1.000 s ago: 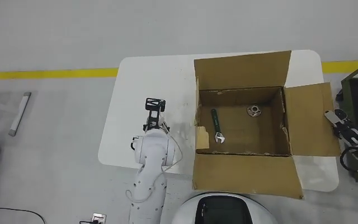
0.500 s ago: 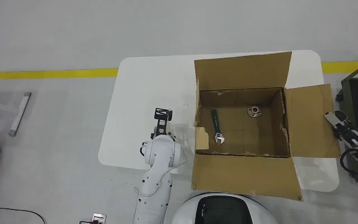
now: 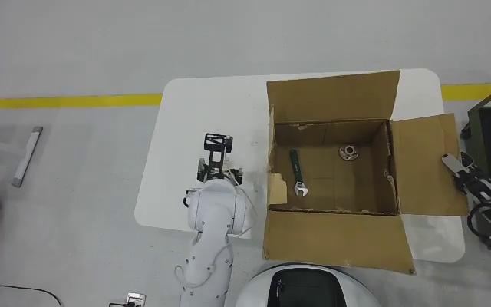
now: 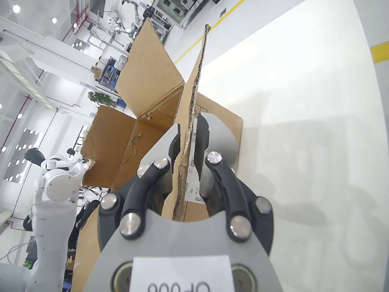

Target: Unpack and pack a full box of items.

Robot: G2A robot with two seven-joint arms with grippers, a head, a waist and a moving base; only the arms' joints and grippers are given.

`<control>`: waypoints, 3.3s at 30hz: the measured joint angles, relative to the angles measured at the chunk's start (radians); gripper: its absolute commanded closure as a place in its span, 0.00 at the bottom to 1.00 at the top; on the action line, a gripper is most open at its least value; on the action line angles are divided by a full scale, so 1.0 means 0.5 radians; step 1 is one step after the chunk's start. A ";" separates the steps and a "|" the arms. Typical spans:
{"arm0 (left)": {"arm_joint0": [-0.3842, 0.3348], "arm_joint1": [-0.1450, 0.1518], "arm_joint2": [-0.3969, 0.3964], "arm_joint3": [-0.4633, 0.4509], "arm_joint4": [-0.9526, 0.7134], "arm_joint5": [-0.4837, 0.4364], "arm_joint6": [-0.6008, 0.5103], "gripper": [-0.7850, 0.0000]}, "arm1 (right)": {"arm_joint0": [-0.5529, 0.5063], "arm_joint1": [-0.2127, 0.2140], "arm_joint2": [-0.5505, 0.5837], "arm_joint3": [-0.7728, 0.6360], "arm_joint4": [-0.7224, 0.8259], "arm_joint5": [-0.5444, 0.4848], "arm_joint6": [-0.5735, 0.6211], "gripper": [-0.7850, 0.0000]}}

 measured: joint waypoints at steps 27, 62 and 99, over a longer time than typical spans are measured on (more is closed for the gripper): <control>-0.210 -0.071 0.504 -0.314 0.173 -0.119 -0.090 0.00 | -0.014 -0.010 -0.021 0.003 -0.048 0.008 -0.007 1.00; -0.191 -0.111 0.173 -0.262 -0.052 -0.072 0.132 0.00 | 0.056 0.012 0.325 -0.561 0.008 0.179 0.132 0.00; -0.351 -0.063 -0.346 0.104 0.009 -0.025 0.398 0.00 | 0.678 0.090 -0.779 -0.396 -1.309 0.356 0.636 0.00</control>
